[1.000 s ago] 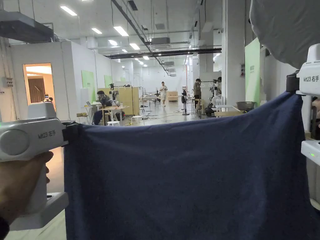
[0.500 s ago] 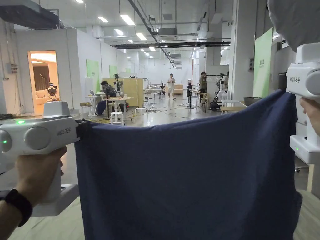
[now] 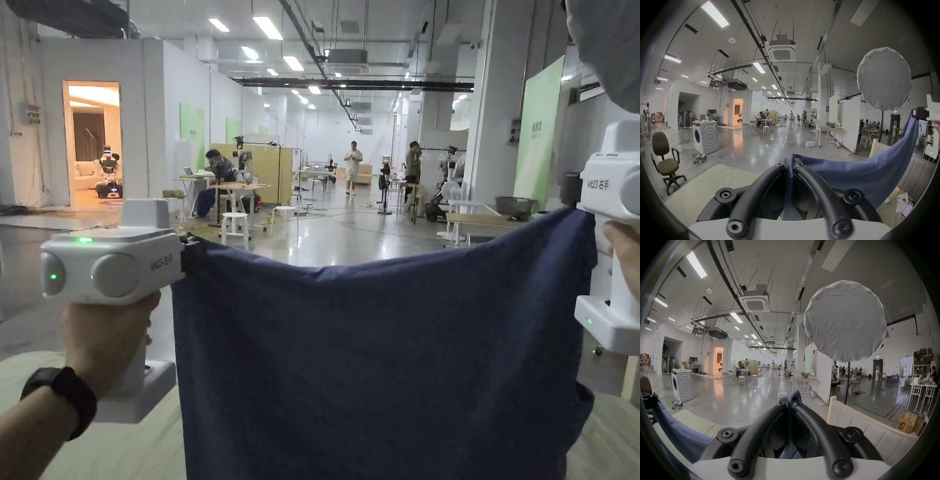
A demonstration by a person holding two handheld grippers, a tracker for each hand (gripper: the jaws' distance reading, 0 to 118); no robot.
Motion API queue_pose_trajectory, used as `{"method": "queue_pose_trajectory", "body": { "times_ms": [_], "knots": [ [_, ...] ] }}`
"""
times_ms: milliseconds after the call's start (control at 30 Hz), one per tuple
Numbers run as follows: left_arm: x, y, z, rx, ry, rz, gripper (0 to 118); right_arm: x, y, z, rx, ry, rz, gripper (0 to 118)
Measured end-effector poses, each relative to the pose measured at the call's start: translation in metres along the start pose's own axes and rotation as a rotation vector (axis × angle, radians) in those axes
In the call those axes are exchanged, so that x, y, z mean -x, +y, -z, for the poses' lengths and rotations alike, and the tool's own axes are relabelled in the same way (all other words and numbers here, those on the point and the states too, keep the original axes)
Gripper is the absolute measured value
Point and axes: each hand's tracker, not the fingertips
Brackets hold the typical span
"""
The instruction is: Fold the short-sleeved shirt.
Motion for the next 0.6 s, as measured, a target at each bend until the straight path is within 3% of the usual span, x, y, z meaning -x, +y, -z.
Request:
{"method": "queue_pose_trajectory", "body": {
  "times_ms": [33, 167, 267, 367, 467, 500, 600],
  "knots": [
    [-0.003, -0.014, 0.001, 0.019, -0.01, 0.002, 6, -0.001, -0.015, 0.003, 0.027, 0.029, -0.01, 2],
    [-0.006, -0.09, -0.01, 0.157, -0.045, -0.054, 6, 0.0, -0.103, -0.019, 0.152, 0.104, 0.083, 2],
    [0.002, -0.139, -0.036, 0.168, -0.089, -0.138, 6, 0.003, -0.147, -0.074, 0.079, 0.175, 0.055, 2],
    [0.007, -0.179, -0.079, 0.185, -0.14, -0.092, 6, -0.011, -0.191, -0.116, 0.094, 0.21, 0.06, 2],
    [0.021, -0.215, -0.133, 0.212, -0.186, -0.135, 6, -0.023, -0.232, -0.161, 0.133, 0.224, 0.052, 2],
    [0.028, -0.229, -0.154, 0.225, -0.183, -0.19, 6, -0.027, -0.25, -0.184, 0.171, 0.215, 0.118, 2],
    [0.046, -0.267, -0.213, 0.281, -0.129, -0.203, 6, -0.042, -0.299, -0.249, 0.271, 0.192, 0.187, 2]
  ]
}}
